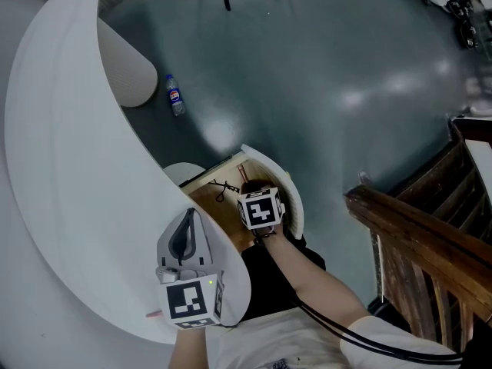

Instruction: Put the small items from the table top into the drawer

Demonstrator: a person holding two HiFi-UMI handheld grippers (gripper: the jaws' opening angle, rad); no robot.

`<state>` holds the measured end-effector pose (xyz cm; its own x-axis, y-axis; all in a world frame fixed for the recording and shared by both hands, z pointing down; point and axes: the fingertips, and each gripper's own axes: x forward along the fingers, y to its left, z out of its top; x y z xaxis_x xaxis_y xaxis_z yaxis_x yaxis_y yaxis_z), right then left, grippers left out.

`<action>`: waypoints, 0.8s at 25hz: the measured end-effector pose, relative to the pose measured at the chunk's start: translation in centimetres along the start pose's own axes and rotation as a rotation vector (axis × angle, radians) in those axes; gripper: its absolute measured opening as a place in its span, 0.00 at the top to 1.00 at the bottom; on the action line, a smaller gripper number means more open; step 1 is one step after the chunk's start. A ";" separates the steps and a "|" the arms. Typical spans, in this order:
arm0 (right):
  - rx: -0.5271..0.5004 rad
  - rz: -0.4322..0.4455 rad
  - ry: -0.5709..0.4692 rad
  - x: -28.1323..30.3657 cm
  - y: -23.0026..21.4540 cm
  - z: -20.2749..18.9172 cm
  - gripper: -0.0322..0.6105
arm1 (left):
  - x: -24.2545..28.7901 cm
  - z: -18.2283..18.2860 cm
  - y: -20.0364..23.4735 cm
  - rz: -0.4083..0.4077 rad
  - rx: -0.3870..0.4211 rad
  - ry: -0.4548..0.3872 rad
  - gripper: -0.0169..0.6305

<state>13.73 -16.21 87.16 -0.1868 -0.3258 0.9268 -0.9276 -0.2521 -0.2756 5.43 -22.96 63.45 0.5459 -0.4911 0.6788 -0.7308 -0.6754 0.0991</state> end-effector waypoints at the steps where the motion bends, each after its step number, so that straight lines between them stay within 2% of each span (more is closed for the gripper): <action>1: 0.000 -0.003 0.008 0.1 0.0 -0.1 0.86 | 0.0 0.0 0.0 -0.002 -0.002 -0.001 0.94; 13: -0.016 -0.038 0.049 0.9 -0.4 -0.5 0.86 | 0.0 0.3 0.2 -0.011 -0.018 -0.018 0.94; 20: -0.008 -0.040 0.037 0.8 -0.4 -0.2 0.86 | -0.4 0.2 0.6 -0.005 -0.041 -0.019 0.94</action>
<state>13.86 -16.18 88.07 -0.1612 -0.2818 0.9458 -0.9372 -0.2568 -0.2362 4.88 -23.32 63.11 0.5573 -0.4980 0.6644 -0.7437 -0.6553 0.1326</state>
